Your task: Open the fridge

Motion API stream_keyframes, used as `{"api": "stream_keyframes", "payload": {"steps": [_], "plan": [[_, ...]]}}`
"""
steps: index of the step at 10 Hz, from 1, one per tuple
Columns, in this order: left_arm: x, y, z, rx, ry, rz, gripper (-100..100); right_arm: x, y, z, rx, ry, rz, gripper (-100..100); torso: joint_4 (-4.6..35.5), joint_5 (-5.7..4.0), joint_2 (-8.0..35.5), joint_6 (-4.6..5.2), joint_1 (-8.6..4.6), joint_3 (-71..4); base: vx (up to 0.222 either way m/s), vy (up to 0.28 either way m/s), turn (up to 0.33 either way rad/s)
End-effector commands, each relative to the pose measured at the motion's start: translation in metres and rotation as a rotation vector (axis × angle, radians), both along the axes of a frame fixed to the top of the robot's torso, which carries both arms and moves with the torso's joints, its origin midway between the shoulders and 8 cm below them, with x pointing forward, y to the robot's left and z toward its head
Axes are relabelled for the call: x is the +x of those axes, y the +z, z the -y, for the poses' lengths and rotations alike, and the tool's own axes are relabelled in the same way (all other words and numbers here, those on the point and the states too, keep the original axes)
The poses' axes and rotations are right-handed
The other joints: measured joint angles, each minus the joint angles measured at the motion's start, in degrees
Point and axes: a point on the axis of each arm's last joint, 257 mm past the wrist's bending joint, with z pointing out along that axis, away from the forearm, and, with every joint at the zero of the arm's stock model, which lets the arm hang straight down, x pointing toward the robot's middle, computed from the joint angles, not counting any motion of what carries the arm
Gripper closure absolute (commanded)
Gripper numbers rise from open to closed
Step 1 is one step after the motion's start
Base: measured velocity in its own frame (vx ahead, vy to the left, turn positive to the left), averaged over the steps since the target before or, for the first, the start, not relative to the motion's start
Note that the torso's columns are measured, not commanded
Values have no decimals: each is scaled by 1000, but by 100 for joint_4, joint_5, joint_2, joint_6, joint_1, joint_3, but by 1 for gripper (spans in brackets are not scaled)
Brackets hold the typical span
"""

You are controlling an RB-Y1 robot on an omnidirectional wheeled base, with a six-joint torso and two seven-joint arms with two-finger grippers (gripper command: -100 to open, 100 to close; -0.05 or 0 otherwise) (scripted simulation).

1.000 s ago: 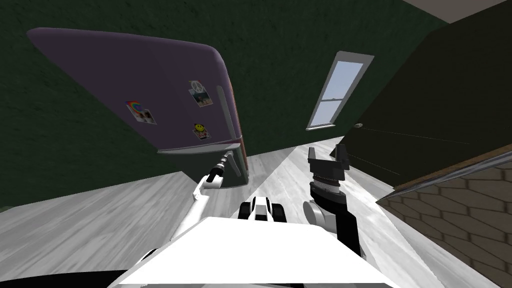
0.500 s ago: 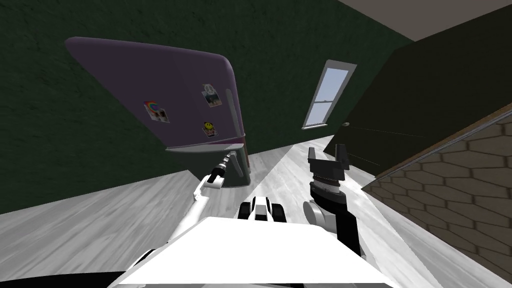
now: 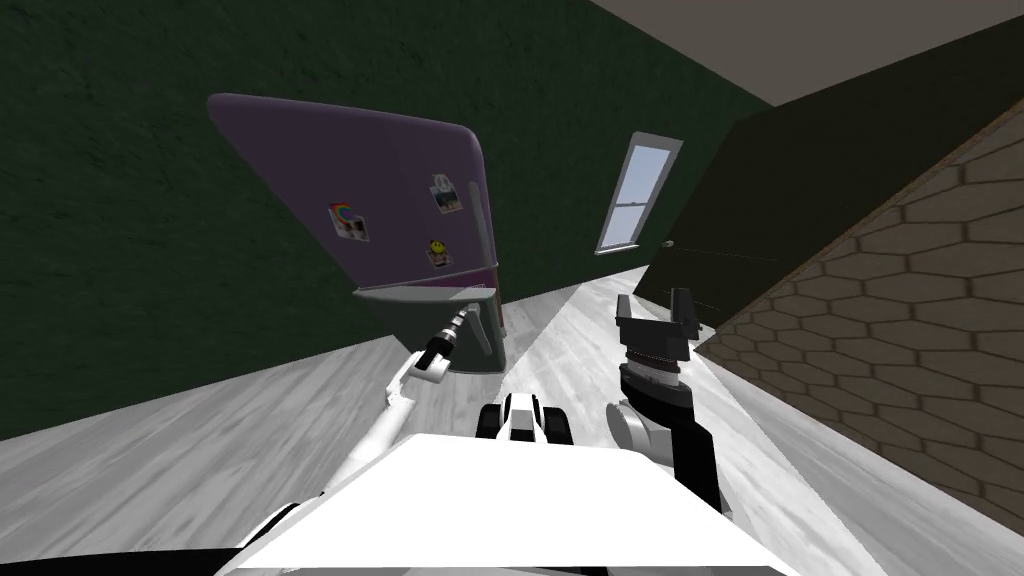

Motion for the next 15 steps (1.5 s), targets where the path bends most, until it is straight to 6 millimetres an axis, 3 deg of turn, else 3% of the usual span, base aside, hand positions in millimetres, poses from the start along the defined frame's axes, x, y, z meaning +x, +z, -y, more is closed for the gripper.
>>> {"api": "stream_keyframes", "payload": {"steps": [1,2,5,6,12,13,14,15], "plan": [[-2,-2,11,-2,-24,-7,100,0,0,0,0,0,0,0,1,-3,-17,2,-2,-12,-138,120,-43],[-8,-1,23,0,-53,-7,100,0,0,0,0,0,0,0,-5,-17,-63,-11,-38,-38,-131,135,-57],[-24,-4,52,4,-127,-14,100,0,0,0,0,0,0,0,-3,11,11,-19,35,7,-180,240,-120],[-24,-4,52,4,-127,-14,100,0,0,0,0,0,0,0,0,6,4,-14,25,4,-148,170,-45],[-65,-13,108,-8,-274,-42,100,0,0,0,0,0,0,0,-24,7,1,-3,0,3,-216,235,-89],[-65,-13,108,-8,-274,-42,100,0,0,0,0,0,0,0,-36,3,-15,15,-30,-3,-149,179,-35],[-62,0,105,-5,-270,-9,100,0,0,0,0,0,0,0,-40,-7,-58,13,-55,-29,-67,71,4],[-71,-1,114,-2,-297,-10,100,0,0,0,0,0,0,0,-22,-23,-80,3,-66,-48,-76,127,-48]]}}
